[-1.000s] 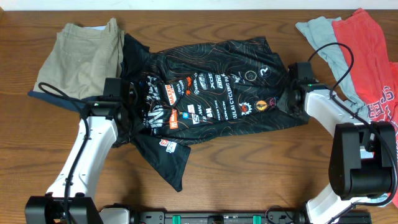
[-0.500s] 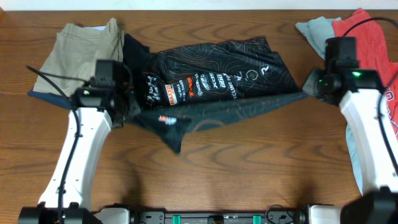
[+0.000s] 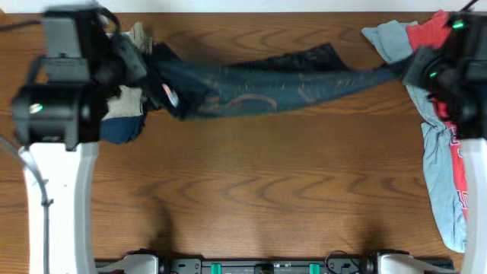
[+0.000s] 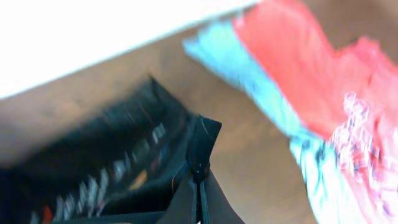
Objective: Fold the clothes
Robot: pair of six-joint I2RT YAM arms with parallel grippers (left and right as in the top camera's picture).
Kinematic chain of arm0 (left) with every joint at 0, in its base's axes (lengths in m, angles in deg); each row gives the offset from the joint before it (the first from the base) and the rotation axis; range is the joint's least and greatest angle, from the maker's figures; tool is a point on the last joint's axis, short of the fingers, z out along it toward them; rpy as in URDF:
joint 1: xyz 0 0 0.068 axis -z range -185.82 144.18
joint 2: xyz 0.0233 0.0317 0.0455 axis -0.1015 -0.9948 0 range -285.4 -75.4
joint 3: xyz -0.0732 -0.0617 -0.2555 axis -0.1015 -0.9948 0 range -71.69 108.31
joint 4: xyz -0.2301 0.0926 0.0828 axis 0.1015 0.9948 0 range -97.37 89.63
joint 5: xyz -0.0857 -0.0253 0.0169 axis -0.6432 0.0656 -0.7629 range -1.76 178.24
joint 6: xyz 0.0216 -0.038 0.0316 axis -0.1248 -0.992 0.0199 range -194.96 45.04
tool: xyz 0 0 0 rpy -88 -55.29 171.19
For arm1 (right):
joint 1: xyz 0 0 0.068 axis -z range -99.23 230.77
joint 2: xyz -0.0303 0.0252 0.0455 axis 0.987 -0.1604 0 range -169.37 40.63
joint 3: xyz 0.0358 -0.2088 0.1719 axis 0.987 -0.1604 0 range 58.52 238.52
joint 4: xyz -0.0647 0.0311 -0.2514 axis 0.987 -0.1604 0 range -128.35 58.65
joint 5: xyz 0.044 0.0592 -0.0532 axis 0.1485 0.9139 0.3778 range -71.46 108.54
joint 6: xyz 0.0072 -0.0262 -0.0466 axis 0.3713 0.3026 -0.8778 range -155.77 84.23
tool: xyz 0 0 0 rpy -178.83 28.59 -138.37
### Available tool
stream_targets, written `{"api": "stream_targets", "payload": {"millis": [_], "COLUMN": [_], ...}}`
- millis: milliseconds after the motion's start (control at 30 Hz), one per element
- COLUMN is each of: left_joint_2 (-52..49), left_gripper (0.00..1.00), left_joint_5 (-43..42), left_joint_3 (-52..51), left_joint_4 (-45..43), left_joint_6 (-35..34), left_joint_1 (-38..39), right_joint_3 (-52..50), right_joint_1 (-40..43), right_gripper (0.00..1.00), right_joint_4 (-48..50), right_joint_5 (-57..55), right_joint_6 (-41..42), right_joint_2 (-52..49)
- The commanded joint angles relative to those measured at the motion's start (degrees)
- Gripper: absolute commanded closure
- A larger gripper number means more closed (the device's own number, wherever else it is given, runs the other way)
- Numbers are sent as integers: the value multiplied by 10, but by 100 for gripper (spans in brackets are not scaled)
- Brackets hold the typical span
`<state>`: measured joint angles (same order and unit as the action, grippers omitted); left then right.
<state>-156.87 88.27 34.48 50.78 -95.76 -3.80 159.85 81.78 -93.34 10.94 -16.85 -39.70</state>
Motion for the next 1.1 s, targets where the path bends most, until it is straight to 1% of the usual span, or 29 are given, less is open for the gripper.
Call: {"api": "stream_targets", "payload": {"millis": [0, 133, 267, 400, 500, 567, 767, 967, 1067], "left_joint_2": [13, 26, 43, 56, 53, 43, -25, -125, -179], "left_gripper": [94, 94, 94, 94, 94, 94, 94, 94, 94], "left_joint_5": [2, 2, 2, 2, -6, -29, -112, -113, -113], "left_joint_3": [82, 143, 173, 175, 175, 175, 174, 174, 174], "left_joint_4": [0, -11, -45, -82, -85, -83, -83, -105, -155], "left_joint_6": [20, 19, 19, 19, 19, 19, 19, 19, 19], "left_joint_1": [-16, -43, -67, -69, -69, -69, -68, -66, -66], "right_joint_3": [84, 168, 223, 247, 247, 247, 245, 245, 245], "right_joint_1": [19, 46, 66, 70, 70, 70, 70, 68, 69], "right_gripper": [99, 99, 99, 99, 99, 99, 99, 99, 99], "right_joint_4": [0, 1, 14, 28, 32, 29, 10, 22, 72], "right_joint_5": [-19, -26, -31, -42, -42, -42, -28, -11, -12], "right_joint_6": [-19, -34, -60, -64, -64, -64, -74, -74, -74], "right_joint_2": [22, 23, 23, 23, 20, 11, -52, -151, -203]}}
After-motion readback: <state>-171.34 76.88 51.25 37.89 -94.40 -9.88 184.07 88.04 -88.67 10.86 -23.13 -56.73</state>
